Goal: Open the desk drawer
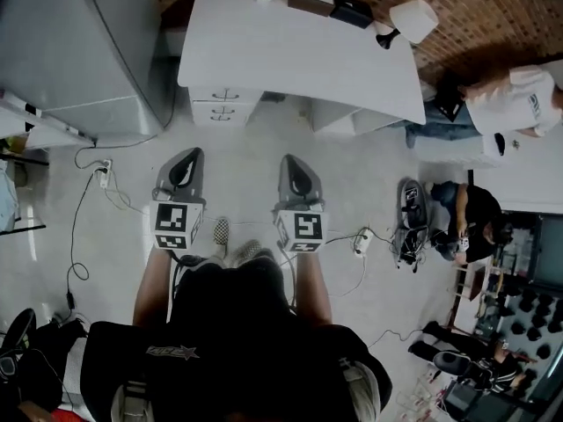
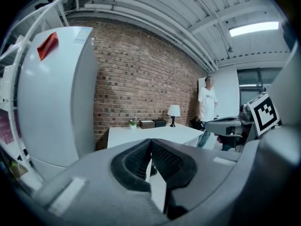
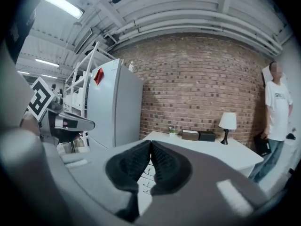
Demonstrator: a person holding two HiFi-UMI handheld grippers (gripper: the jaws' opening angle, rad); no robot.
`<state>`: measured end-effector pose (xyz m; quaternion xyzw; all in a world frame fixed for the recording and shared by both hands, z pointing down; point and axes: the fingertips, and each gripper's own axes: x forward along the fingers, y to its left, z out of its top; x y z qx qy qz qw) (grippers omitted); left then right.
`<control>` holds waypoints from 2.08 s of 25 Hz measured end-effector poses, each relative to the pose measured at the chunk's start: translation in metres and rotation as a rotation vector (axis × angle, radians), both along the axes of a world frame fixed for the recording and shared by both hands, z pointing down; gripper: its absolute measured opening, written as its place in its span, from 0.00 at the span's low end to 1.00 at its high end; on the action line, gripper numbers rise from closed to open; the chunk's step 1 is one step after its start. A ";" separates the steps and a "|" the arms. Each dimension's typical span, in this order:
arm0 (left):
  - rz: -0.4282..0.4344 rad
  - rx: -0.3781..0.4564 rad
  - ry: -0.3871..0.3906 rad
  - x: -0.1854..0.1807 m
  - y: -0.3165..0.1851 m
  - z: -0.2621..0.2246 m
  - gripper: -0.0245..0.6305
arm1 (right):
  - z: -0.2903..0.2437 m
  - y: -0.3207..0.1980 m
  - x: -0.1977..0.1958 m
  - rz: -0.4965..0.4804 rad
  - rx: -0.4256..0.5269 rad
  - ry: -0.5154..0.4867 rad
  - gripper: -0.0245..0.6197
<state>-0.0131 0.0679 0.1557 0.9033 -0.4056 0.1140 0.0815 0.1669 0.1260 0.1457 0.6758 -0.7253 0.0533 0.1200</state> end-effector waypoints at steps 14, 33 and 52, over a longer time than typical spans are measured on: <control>-0.196 -0.080 -0.025 -0.047 -0.046 0.059 0.05 | 0.074 -0.079 -0.041 -0.152 -0.107 -0.072 0.04; -0.350 -0.177 -0.079 -0.015 -0.117 0.246 0.05 | 0.283 -0.179 -0.003 -0.231 -0.238 -0.157 0.04; -0.381 -0.271 -0.110 0.001 -0.120 0.485 0.05 | 0.521 -0.204 0.001 -0.360 -0.337 -0.044 0.04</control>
